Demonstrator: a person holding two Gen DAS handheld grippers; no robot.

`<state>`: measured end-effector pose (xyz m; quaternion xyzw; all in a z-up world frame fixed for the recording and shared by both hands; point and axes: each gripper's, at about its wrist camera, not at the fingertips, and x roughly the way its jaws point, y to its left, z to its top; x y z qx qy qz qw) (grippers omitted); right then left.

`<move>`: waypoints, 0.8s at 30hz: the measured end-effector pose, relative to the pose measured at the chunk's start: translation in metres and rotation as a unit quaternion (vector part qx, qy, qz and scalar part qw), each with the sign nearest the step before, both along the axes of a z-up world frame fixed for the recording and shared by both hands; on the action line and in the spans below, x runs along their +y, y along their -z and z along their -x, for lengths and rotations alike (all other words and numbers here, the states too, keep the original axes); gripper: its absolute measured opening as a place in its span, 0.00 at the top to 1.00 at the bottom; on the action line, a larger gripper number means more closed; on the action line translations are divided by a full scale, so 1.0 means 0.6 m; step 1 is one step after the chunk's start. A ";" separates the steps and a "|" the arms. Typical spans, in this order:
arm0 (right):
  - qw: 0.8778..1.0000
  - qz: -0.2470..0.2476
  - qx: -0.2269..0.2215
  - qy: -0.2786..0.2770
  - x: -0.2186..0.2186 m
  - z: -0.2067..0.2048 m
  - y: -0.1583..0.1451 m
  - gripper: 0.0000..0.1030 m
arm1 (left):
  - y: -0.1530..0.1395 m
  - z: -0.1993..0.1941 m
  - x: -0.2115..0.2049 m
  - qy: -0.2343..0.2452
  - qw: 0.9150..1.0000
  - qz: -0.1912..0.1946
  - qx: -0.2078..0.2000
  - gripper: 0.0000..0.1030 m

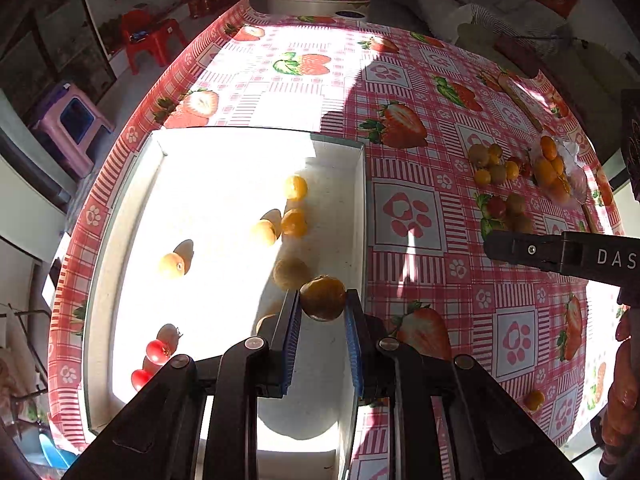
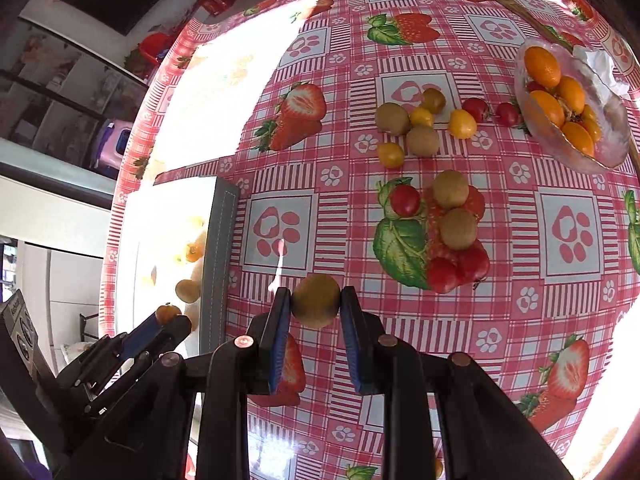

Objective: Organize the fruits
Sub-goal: 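Carry the yellow tomato and the kiwi over the white tray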

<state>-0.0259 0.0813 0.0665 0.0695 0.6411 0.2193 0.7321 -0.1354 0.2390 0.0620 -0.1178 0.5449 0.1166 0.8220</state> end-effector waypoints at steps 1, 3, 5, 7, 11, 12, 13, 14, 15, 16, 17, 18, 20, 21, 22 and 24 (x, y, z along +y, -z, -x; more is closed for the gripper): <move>1.000 -0.001 0.000 -0.009 0.016 0.001 -0.001 0.73 | 0.003 0.007 0.013 -0.009 1.000 -0.001 0.002 0.77; 1.000 -0.003 0.000 -0.026 0.048 0.003 -0.001 0.73 | 0.009 0.020 0.038 -0.026 1.000 -0.004 0.007 0.77; 0.999 -0.003 -0.002 -0.044 0.080 0.003 -0.001 0.73 | 0.016 0.029 0.060 -0.040 0.999 -0.007 0.009 0.77; 0.998 -0.006 -0.002 -0.063 0.115 0.002 0.000 0.73 | 0.023 0.034 0.079 -0.052 0.999 -0.010 0.010 0.77; 0.996 -0.011 0.003 -0.091 0.180 -0.005 0.009 0.73 | 0.041 0.034 0.104 -0.070 0.997 -0.010 0.011 0.77; 0.995 -0.011 0.003 -0.099 0.196 -0.007 0.012 0.73 | 0.046 0.033 0.108 -0.071 0.997 -0.010 0.011 0.77; 0.994 -0.012 0.003 -0.107 0.213 -0.011 0.015 0.73 | 0.050 0.032 0.112 -0.072 0.997 -0.010 0.012 0.77; 0.993 -0.013 0.004 -0.114 0.228 -0.015 0.018 0.73 | 0.055 0.031 0.114 -0.073 0.997 -0.009 0.013 0.77; 0.993 -0.013 0.006 -0.120 0.244 -0.019 0.023 0.73 | 0.058 0.030 0.115 -0.073 0.997 -0.007 0.015 0.77; 0.992 -0.011 0.007 -0.126 0.258 -0.023 0.028 0.73 | 0.061 0.030 0.116 -0.072 0.997 -0.006 0.016 0.77; 0.991 -0.008 0.009 -0.132 0.269 -0.027 0.034 0.73 | 0.065 0.029 0.115 -0.070 0.997 -0.006 0.017 0.77; 0.991 -0.004 0.008 -0.137 0.282 -0.031 0.039 0.73 | 0.068 0.028 0.115 -0.068 0.997 -0.007 0.018 0.77; 0.989 0.004 0.008 -0.148 0.303 -0.037 0.048 0.73 | 0.072 0.026 0.115 -0.066 0.998 -0.008 0.020 0.77; 0.988 0.007 0.007 -0.154 0.312 -0.038 0.052 0.73 | 0.074 0.025 0.116 -0.066 0.998 -0.007 0.020 0.77; 0.987 0.011 0.007 -0.159 0.320 -0.039 0.056 0.73 | 0.075 0.025 0.116 -0.066 0.998 -0.006 0.021 0.77; 0.985 0.019 0.004 -0.169 0.336 -0.039 0.064 0.73 | 0.076 0.025 0.117 -0.067 0.998 -0.006 0.020 0.77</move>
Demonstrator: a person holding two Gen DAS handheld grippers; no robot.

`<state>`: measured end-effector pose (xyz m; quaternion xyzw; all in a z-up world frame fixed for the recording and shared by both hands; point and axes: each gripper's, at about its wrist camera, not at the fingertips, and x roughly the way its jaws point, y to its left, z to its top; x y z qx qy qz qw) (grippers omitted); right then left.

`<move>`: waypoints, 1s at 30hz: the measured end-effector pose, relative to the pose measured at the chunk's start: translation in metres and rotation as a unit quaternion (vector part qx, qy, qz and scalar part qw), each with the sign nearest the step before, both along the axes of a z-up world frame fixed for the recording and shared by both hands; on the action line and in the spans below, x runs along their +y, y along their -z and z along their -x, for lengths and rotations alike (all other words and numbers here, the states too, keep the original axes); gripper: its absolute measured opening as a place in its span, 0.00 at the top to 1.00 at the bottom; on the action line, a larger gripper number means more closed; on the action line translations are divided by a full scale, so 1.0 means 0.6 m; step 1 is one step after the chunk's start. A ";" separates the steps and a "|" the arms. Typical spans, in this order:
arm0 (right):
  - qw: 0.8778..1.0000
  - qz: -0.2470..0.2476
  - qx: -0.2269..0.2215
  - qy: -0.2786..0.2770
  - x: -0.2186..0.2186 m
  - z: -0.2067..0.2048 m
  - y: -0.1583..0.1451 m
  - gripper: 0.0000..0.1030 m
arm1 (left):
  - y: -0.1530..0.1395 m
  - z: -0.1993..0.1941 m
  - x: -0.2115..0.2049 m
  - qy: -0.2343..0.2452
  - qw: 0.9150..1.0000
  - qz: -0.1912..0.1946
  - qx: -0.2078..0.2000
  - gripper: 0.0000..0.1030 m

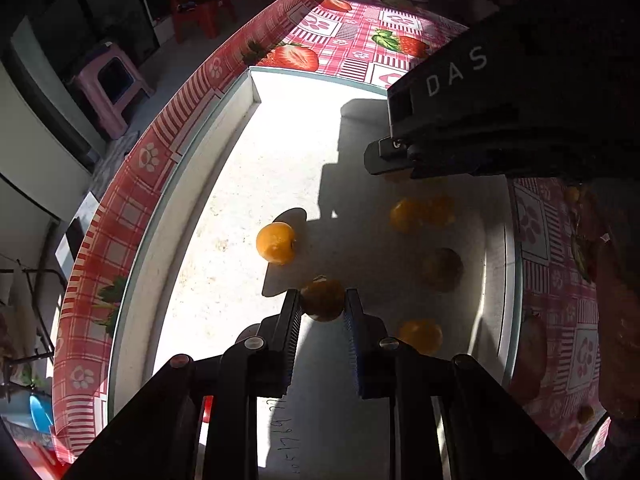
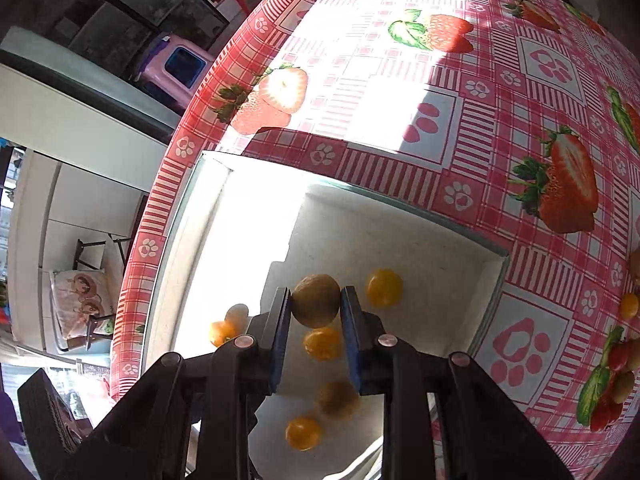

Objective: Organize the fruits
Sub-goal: 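Carry the yellow tomato and the kiwi over the white tray, then open both tools to drop the tomato and kiwi into the tray, then move both open tools back toward the fruit cluster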

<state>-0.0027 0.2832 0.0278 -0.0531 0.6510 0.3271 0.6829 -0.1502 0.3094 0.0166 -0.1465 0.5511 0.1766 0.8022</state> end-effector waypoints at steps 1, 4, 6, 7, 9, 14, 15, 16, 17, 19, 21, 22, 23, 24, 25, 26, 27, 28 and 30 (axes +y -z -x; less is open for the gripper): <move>1.000 0.004 -0.001 -0.005 0.006 0.000 0.004 0.73 | 0.000 -0.001 0.000 0.001 1.000 -0.001 0.000 0.77; 1.000 0.018 -0.002 -0.018 0.018 0.003 0.016 0.73 | 0.002 -0.004 -0.002 0.004 1.000 -0.007 0.002 0.77; 0.999 0.020 -0.012 -0.024 0.022 0.004 0.016 0.73 | 0.002 -0.005 -0.004 0.005 1.000 -0.010 0.002 0.77; 0.999 0.023 -0.015 -0.027 0.023 0.006 0.016 0.73 | 0.001 -0.005 -0.007 0.005 1.000 -0.013 0.003 0.77; 0.999 0.025 -0.015 -0.032 0.024 0.007 0.018 0.72 | 0.001 -0.005 -0.011 0.009 1.000 -0.020 0.008 0.77; 0.999 0.015 -0.001 -0.028 0.038 0.002 0.016 0.53 | -0.002 -0.006 -0.021 0.018 0.999 -0.029 0.008 0.41; 1.000 0.010 -0.002 -0.026 0.034 0.001 0.010 0.50 | -0.008 -0.004 -0.022 0.015 0.999 -0.039 0.002 0.35; 1.000 0.002 0.000 -0.024 0.031 -0.001 0.006 0.48 | -0.011 -0.002 -0.024 0.017 0.999 -0.044 -0.001 0.35; 1.000 -0.005 0.001 -0.023 0.029 -0.001 0.002 0.46 | -0.012 -0.002 -0.025 0.019 0.999 -0.042 0.001 0.35; 1.000 -0.016 -0.002 -0.018 0.022 -0.001 -0.010 0.36 | -0.011 -0.003 -0.026 0.020 0.999 -0.043 0.008 0.35; 1.000 -0.026 -0.007 -0.010 0.011 -0.003 -0.024 0.32 | -0.013 -0.003 -0.029 0.021 0.999 -0.047 0.013 0.35; 0.999 -0.030 -0.008 -0.005 0.006 -0.004 -0.031 0.30 | -0.014 -0.003 -0.031 0.022 0.998 -0.049 0.015 0.35; 0.999 -0.035 -0.010 0.001 -0.002 -0.004 -0.037 0.25 | -0.017 -0.003 -0.034 0.024 0.998 -0.051 0.015 0.35; 0.999 -0.039 -0.013 0.008 -0.013 -0.005 -0.046 0.23 | -0.020 -0.004 -0.037 0.026 0.998 -0.053 0.016 0.35; 0.999 -0.042 -0.017 0.016 -0.023 -0.004 -0.053 0.22 | -0.024 -0.003 -0.040 0.029 0.998 -0.054 0.017 0.35; 0.999 -0.044 -0.021 0.024 -0.037 -0.005 -0.058 0.22 | -0.027 -0.003 -0.045 0.032 0.998 -0.056 0.016 0.35; 0.998 -0.045 -0.024 0.032 -0.049 -0.007 -0.064 0.22 | -0.027 0.004 -0.057 0.038 0.997 -0.059 0.016 0.35; 0.998 -0.045 -0.027 0.040 -0.062 -0.006 -0.069 0.22 | -0.030 -0.001 -0.063 0.043 0.997 -0.062 0.017 0.35; 0.997 -0.041 -0.033 0.055 -0.092 -0.007 -0.075 0.22 | -0.038 -0.006 -0.078 0.055 0.996 -0.067 0.016 0.35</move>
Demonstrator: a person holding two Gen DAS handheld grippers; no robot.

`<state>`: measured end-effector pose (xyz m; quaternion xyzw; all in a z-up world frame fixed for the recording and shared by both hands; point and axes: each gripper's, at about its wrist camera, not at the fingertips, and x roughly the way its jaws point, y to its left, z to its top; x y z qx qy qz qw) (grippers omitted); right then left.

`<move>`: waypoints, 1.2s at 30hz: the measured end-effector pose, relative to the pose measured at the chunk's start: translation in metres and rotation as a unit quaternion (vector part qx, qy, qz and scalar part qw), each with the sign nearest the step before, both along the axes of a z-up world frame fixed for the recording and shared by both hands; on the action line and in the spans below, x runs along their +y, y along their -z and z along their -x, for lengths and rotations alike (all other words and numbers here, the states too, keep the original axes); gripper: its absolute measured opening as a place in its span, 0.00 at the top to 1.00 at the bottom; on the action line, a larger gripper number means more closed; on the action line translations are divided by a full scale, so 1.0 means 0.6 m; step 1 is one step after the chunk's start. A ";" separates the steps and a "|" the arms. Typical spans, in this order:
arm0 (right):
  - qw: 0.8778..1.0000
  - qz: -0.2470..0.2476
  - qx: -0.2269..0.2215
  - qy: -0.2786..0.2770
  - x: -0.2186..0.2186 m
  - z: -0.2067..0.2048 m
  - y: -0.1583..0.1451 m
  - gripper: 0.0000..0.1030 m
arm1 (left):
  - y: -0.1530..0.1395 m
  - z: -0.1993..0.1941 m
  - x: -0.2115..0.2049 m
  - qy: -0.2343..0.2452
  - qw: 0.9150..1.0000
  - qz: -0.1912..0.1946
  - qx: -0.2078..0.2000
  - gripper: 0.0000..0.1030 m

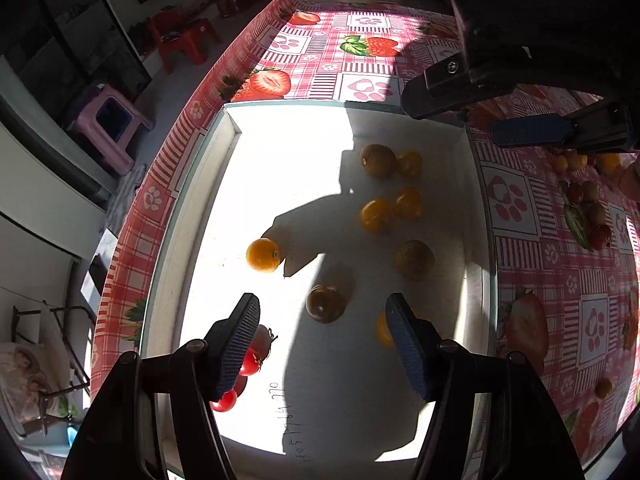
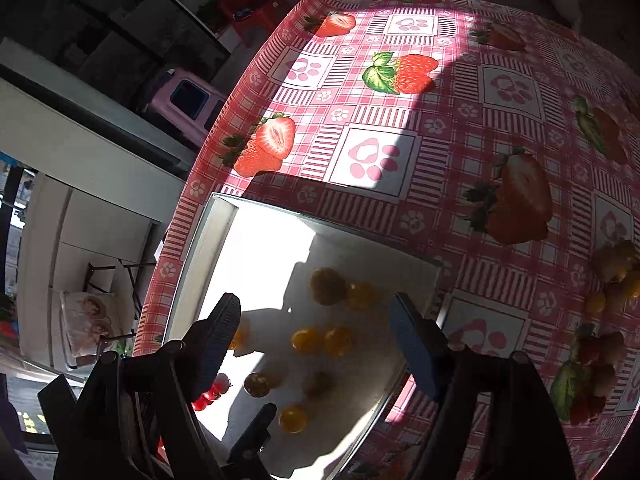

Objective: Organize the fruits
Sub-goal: 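Move both open tools back toward the fruit cluster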

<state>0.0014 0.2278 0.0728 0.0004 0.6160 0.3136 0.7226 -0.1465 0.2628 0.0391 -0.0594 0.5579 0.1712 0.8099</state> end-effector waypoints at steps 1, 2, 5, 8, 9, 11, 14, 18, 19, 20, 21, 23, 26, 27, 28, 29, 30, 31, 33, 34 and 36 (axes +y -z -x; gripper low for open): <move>1.000 0.003 -0.003 0.008 -0.016 0.001 -0.002 0.22 | -0.006 -0.005 -0.009 0.006 1.000 -0.002 -0.001 0.35; 1.000 0.007 -0.004 0.017 -0.032 0.001 -0.002 0.22 | -0.011 -0.011 -0.017 0.012 1.000 -0.003 -0.002 0.35; 0.999 0.015 -0.003 0.048 -0.095 0.009 -0.005 0.22 | -0.019 -0.026 -0.042 0.032 0.999 -0.006 -0.005 0.35; 0.996 0.032 -0.004 0.081 -0.161 0.019 -0.007 0.22 | -0.026 -0.040 -0.063 0.054 0.998 -0.007 -0.007 0.35; 0.995 0.039 -0.005 0.090 -0.185 0.022 -0.008 0.22 | -0.029 -0.048 -0.074 0.062 0.998 -0.007 -0.008 0.35; 0.993 0.054 -0.008 0.108 -0.225 0.030 -0.006 0.22 | -0.034 -0.062 -0.095 0.079 0.997 -0.006 -0.011 0.35; 0.987 0.084 -0.019 0.134 -0.290 0.041 -0.003 0.22 | -0.038 -0.089 -0.127 0.104 0.994 0.000 -0.014 0.35; 0.980 0.114 -0.015 0.164 -0.366 0.050 0.017 0.22 | -0.034 -0.124 -0.170 0.134 0.991 0.012 -0.011 0.35; 0.978 0.117 -0.013 0.170 -0.386 0.052 0.021 0.22 | -0.029 -0.134 -0.178 0.139 0.990 0.016 -0.010 0.35; 0.977 0.121 -0.012 0.173 -0.398 0.052 0.025 0.22 | -0.024 -0.145 -0.185 0.143 0.990 0.019 -0.008 0.35; 0.977 0.123 -0.011 0.175 -0.408 0.053 0.030 0.22 | -0.020 -0.153 -0.194 0.147 0.989 0.022 -0.005 0.35; 0.976 0.127 -0.012 0.176 -0.422 0.054 0.038 0.23 | -0.010 -0.171 -0.209 0.155 0.988 0.028 -0.002 0.35; 0.977 0.132 -0.020 0.167 -0.429 0.056 0.048 0.28 | 0.002 -0.194 -0.227 0.166 0.986 0.035 0.001 0.35; 0.977 0.133 -0.023 0.164 -0.429 0.057 0.051 0.30 | 0.006 -0.201 -0.232 0.169 0.985 0.037 0.001 0.35; 0.978 0.132 -0.025 0.161 -0.430 0.057 0.053 0.34 | 0.010 -0.207 -0.237 0.171 0.984 0.040 0.001 0.35; 0.978 0.131 -0.026 0.158 -0.431 0.057 0.056 0.37 | 0.013 -0.213 -0.240 0.173 0.984 0.042 0.002 0.35; 0.979 0.129 -0.027 0.155 -0.431 0.057 0.058 0.38 | 0.017 -0.220 -0.244 0.175 0.983 0.045 0.002 0.35; 0.980 0.128 -0.028 0.151 -0.432 0.057 0.060 0.40 | 0.021 -0.226 -0.247 0.177 0.983 0.048 0.002 0.35; 0.981 0.125 -0.031 0.143 -0.431 0.057 0.063 0.40 | 0.026 -0.236 -0.252 0.179 0.982 0.051 0.003 0.35; 0.982 0.124 -0.033 0.140 -0.430 0.055 0.065 0.41 | 0.029 -0.241 -0.255 0.181 0.982 0.052 0.003 0.35; 0.983 0.122 -0.037 0.134 -0.428 0.054 0.067 0.41 | 0.034 -0.249 -0.261 0.183 0.982 0.053 0.004 0.35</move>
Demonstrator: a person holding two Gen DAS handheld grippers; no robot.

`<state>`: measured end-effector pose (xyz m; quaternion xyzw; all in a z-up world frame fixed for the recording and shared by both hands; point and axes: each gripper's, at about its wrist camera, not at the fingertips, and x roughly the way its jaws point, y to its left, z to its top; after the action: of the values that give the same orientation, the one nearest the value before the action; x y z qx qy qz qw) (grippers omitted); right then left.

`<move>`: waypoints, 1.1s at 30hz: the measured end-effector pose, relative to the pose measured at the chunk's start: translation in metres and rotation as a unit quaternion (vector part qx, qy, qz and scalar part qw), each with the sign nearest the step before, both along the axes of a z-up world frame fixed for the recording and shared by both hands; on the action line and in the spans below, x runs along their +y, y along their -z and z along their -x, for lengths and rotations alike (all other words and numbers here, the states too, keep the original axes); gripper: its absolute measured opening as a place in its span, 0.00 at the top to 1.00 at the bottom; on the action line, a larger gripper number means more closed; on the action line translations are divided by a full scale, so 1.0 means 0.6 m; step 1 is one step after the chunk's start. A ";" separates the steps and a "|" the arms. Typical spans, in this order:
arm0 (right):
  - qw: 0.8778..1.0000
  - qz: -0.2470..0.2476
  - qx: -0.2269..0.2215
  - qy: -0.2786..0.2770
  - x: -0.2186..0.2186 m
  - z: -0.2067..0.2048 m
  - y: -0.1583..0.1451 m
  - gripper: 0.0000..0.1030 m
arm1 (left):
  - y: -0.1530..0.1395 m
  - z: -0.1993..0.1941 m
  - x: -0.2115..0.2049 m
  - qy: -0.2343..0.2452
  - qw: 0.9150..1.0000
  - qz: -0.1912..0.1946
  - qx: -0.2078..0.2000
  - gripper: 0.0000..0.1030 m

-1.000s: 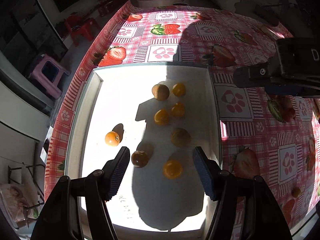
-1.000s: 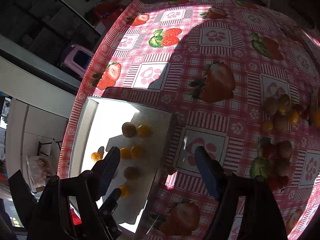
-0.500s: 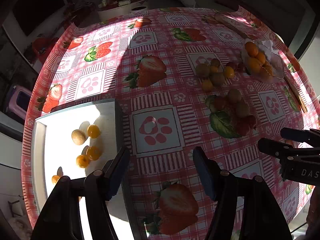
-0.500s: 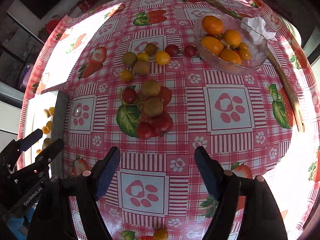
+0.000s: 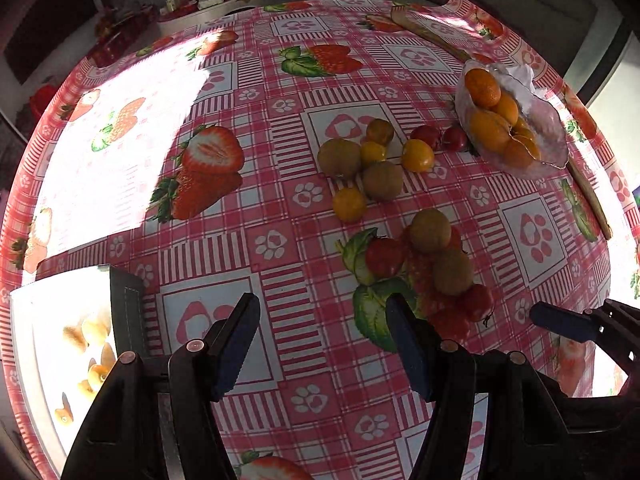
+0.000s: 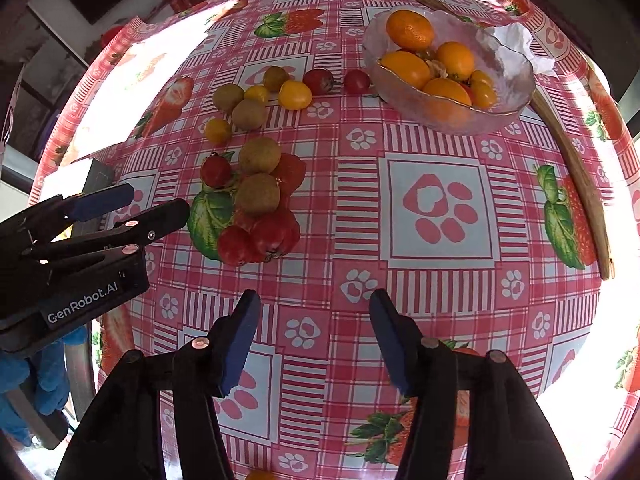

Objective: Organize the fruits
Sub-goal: 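Move both open tools back toward the fruit cluster, then grasp a red tomato with the left tool while the right grasps another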

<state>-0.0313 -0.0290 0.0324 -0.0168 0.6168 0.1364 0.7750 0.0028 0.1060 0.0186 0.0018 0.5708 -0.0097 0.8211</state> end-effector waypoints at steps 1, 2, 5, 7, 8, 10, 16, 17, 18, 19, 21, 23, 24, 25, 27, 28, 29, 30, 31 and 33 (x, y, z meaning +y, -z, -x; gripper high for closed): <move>1.000 0.000 -0.004 -0.004 0.002 0.000 0.001 0.41 | 0.002 -0.003 -0.003 0.000 1.000 0.001 0.001 0.35; 1.000 -0.001 -0.007 -0.007 0.003 -0.001 0.001 0.41 | 0.003 -0.007 -0.007 0.001 1.000 0.002 0.002 0.35; 1.000 -0.002 -0.016 -0.017 0.007 -0.004 0.003 0.41 | 0.008 -0.018 -0.016 0.003 1.000 0.006 0.005 0.35; 0.999 -0.001 -0.022 -0.027 0.011 -0.008 0.005 0.41 | 0.010 -0.026 -0.024 0.006 1.000 0.003 0.004 0.35; 0.999 -0.002 -0.025 -0.032 0.013 -0.010 0.006 0.41 | 0.011 -0.029 -0.027 0.008 1.000 0.003 0.004 0.35; 0.999 -0.003 -0.031 -0.043 0.017 -0.017 0.008 0.41 | 0.012 -0.035 -0.030 0.009 1.000 0.000 0.001 0.35; 0.996 -0.007 -0.051 -0.067 0.027 -0.034 0.010 0.48 | 0.011 -0.047 -0.031 0.002 1.000 -0.001 -0.004 0.42; 0.996 -0.010 -0.053 -0.069 0.028 -0.036 0.010 0.52 | 0.010 -0.049 -0.031 0.000 1.000 0.000 -0.004 0.44; 0.996 -0.011 -0.054 -0.071 0.029 -0.038 0.010 0.54 | 0.010 -0.049 -0.031 -0.001 1.000 0.000 -0.004 0.45; 0.996 -0.011 -0.056 -0.072 0.030 -0.038 0.009 0.58 | 0.010 -0.049 -0.030 -0.005 1.000 0.001 -0.004 0.48; 0.996 -0.018 -0.056 -0.074 0.032 -0.040 0.010 0.61 | 0.008 -0.050 -0.027 -0.012 1.000 0.000 -0.006 0.58; 0.996 -0.025 -0.051 -0.074 0.032 -0.040 0.009 0.74 | 0.007 -0.051 -0.024 -0.018 1.000 0.003 -0.006 0.70; 0.996 -0.031 -0.046 -0.072 0.031 -0.040 0.010 0.77 | 0.006 -0.050 -0.022 -0.020 1.000 0.003 -0.006 0.78; 0.996 -0.039 -0.041 -0.067 0.028 -0.041 0.010 0.77 | 0.005 -0.049 -0.020 -0.020 1.000 0.008 -0.005 0.80; 0.997 -0.056 -0.027 -0.053 0.020 -0.044 0.010 0.77 | 0.004 -0.045 -0.014 -0.025 1.000 0.018 -0.002 0.80; 0.997 -0.061 -0.025 -0.045 0.016 -0.043 0.008 0.77 | 0.002 -0.040 -0.013 -0.026 0.999 0.019 -0.002 0.80; 0.997 -0.064 -0.023 -0.040 0.012 -0.042 0.006 0.77 | 0.000 -0.035 -0.012 -0.026 0.999 0.020 -0.003 0.80; 0.997 -0.068 -0.021 -0.035 0.009 -0.041 0.004 0.77 | -0.002 -0.030 -0.011 -0.025 0.999 0.023 -0.004 0.80; 0.997 -0.071 -0.018 -0.030 0.005 -0.040 0.002 0.77 | -0.004 -0.023 -0.010 -0.024 0.999 0.025 -0.004 0.80; 0.997 -0.077 -0.011 -0.021 -0.002 -0.037 -0.001 0.77 | -0.009 -0.010 -0.008 -0.022 0.999 0.029 -0.005 0.80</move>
<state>-0.0090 -0.0300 0.0329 0.0288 0.5954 0.1993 0.7778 0.0088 0.1012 0.0243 -0.0346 0.5662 -0.0079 0.8235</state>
